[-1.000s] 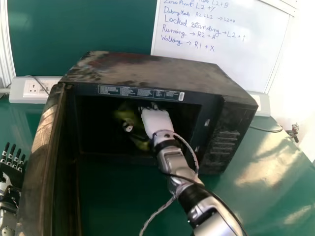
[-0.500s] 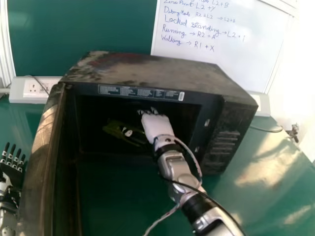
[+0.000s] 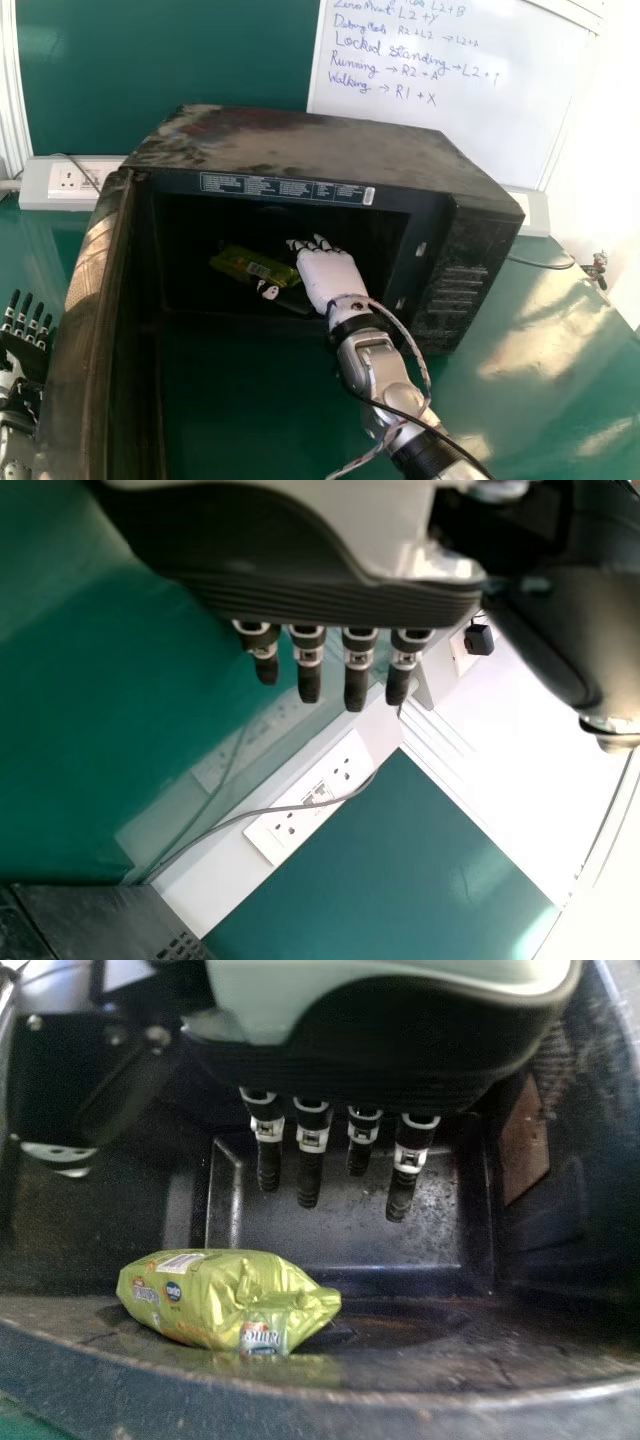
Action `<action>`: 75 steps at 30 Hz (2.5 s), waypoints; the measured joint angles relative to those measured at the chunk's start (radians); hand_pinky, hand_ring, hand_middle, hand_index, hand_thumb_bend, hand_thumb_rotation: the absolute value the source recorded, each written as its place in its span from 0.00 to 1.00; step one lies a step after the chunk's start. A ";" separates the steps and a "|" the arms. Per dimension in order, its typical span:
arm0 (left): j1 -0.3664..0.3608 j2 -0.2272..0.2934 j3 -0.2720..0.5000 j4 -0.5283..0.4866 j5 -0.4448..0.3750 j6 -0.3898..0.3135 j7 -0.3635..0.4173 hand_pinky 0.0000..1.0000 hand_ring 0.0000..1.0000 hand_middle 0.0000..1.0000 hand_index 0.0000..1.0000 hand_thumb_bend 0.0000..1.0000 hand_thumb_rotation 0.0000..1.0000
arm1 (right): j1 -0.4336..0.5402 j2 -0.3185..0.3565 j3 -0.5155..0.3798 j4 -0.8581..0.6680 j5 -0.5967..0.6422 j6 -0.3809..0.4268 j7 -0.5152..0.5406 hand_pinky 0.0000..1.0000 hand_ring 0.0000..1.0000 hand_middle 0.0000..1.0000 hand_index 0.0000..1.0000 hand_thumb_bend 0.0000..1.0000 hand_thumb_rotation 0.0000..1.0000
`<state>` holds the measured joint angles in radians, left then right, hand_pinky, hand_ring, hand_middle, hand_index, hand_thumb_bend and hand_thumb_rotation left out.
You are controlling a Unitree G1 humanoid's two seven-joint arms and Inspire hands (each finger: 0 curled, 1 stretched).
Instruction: Put biscuit inside oven
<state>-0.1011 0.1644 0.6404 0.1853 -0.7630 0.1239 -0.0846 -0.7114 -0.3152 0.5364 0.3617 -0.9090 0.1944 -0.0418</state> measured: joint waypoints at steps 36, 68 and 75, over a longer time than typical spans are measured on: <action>-0.011 0.001 0.000 0.021 0.004 -0.006 0.000 0.66 0.72 0.44 0.55 0.50 0.00 | 0.512 -0.129 -0.278 -0.256 0.194 -0.535 -0.296 0.80 0.83 0.85 0.91 0.85 0.67; -0.009 0.005 0.000 0.022 0.006 -0.003 0.001 0.68 0.73 0.44 0.55 0.50 0.00 | 0.533 -0.155 -0.510 0.164 0.766 -1.062 -0.006 0.56 0.59 0.63 0.76 0.89 0.68; -0.010 0.006 0.000 0.021 0.006 0.002 0.003 0.70 0.73 0.44 0.55 0.50 0.00 | 0.496 -0.153 -0.557 0.255 0.766 -1.095 0.001 0.43 0.50 0.58 0.74 0.87 0.72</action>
<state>-0.1113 0.1703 0.6403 0.2061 -0.7573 0.1255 -0.0812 -0.2154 -0.4686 -0.0205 0.6164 -0.1432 -0.9006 -0.0409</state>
